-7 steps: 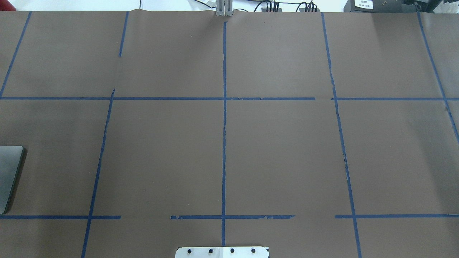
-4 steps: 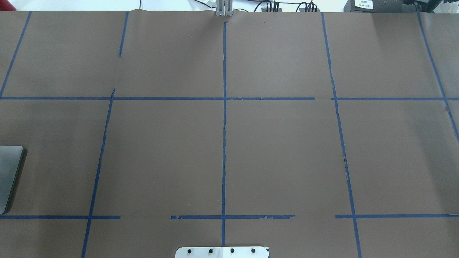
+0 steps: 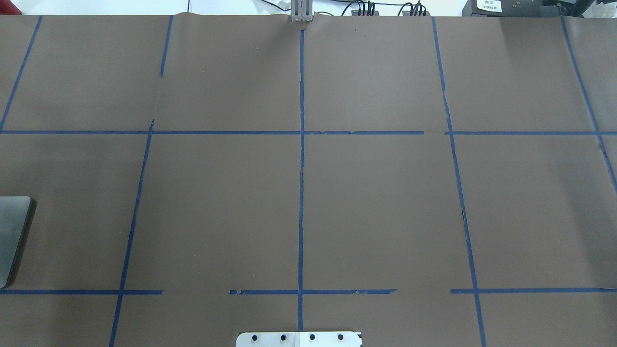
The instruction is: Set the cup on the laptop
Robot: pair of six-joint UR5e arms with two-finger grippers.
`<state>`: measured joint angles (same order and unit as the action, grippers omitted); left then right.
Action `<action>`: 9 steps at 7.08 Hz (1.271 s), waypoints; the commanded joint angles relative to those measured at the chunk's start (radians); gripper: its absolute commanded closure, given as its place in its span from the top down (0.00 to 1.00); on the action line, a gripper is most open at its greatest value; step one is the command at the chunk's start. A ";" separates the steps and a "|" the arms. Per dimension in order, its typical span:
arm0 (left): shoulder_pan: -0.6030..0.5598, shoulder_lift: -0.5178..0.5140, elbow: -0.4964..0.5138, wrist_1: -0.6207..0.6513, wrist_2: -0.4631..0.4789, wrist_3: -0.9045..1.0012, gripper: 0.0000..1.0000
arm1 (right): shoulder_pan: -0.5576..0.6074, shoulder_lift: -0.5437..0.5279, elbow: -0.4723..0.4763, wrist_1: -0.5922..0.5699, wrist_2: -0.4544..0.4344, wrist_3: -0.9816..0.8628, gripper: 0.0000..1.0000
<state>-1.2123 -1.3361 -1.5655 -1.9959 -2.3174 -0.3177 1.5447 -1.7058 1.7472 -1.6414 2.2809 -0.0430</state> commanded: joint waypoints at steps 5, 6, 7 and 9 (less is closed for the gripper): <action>-0.310 0.002 -0.080 0.037 -0.007 0.120 1.00 | 0.000 0.000 0.000 0.000 0.000 0.000 1.00; -0.363 -0.009 -0.082 0.158 -0.005 0.273 1.00 | 0.000 0.000 0.000 0.000 0.000 0.000 1.00; -0.416 -0.041 -0.114 0.333 -0.003 0.378 1.00 | 0.000 0.000 0.000 0.000 -0.001 0.000 1.00; -0.417 -0.041 -0.172 0.410 -0.007 0.391 1.00 | 0.000 0.000 0.000 0.000 -0.001 0.000 1.00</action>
<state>-1.6195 -1.3757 -1.7103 -1.6304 -2.3232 0.0501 1.5447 -1.7058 1.7472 -1.6413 2.2797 -0.0429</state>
